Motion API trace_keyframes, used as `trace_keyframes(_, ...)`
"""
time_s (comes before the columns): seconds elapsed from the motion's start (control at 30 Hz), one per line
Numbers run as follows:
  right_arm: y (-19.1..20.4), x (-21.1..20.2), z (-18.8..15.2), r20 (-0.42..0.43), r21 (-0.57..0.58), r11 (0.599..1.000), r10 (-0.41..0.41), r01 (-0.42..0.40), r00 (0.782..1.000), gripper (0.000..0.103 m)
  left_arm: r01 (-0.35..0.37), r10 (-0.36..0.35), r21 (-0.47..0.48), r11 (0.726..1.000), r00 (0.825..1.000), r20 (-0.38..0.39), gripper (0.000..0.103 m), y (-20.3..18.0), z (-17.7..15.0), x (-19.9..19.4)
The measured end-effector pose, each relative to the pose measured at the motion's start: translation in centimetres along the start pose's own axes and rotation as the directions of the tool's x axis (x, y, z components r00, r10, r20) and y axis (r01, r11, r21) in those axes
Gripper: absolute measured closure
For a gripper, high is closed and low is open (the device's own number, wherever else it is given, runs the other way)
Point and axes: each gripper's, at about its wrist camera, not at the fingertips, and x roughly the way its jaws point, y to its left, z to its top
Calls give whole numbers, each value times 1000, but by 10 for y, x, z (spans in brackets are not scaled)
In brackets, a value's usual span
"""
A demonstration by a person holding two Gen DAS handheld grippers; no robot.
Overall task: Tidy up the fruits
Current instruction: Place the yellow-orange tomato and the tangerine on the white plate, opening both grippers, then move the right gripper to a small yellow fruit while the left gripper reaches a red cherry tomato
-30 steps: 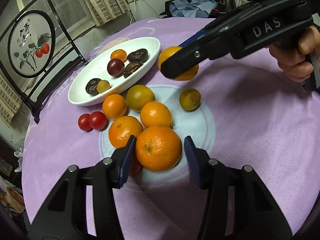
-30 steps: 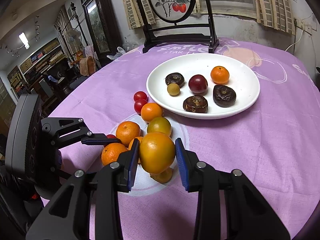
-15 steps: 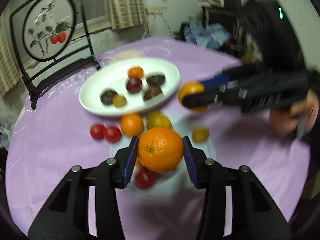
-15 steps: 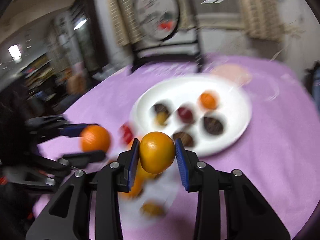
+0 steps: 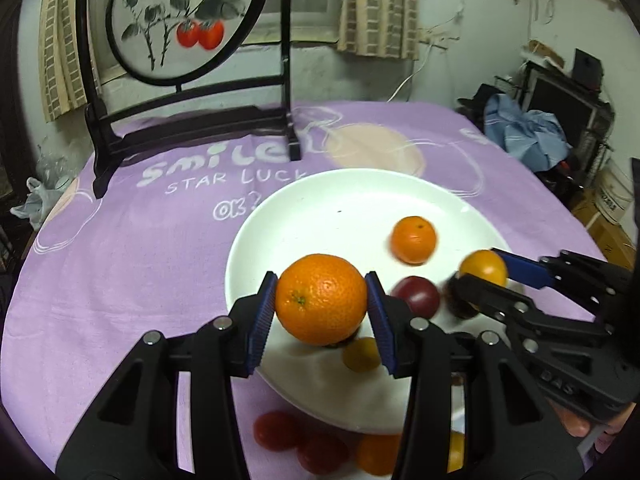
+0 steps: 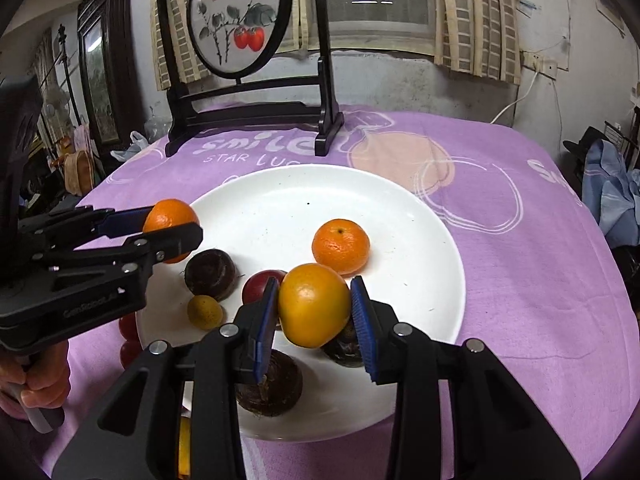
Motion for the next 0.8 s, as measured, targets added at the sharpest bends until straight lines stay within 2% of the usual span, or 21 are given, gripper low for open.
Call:
trace_keyframes(0.1, 6, -5, -3, 2, -27, 1000, -14, 14, 1000, 64, -25, 25, -2, 1000, 1000, -1, 55, 2, -1, 2)
trace_keyframes(0.13, 8, -10, -4, 9, -36, 999, -9, 10, 1000, 64, -31, 31, -1, 1000, 1000, 4, 41, 3, -2, 1)
trace_keyframes(0.2, 12, -20, -7, 15, -62, 998, 8, -7, 1000, 64, -63, 63, 0, 998, 997, 46, 25, 2, -3, -8)
trace_keyframes(0.33, 16, -41, -18, 0, -75, 995, 71, -71, 997, 61, -79, 79, -5, 997, 992, 103, 9, 3, -4, -36)
trace_keyframes(0.5, 24, -58, -51, -78, -113, 975, 184, -192, 980, 61, -99, 99, -7, 995, 988, 119, 5, 16, -30, -62)
trace_keyframes(0.63, 35, -64, -79, -153, -166, 961, 196, -220, 969, 61, -88, 90, -26, 996, 993, 80, 4, 34, -60, -74)
trace_keyframes(0.8, 54, -76, -94, -182, -240, 935, 221, -262, 958, 61, -108, 109, -48, 993, 994, 25, 2, 47, -89, -82)
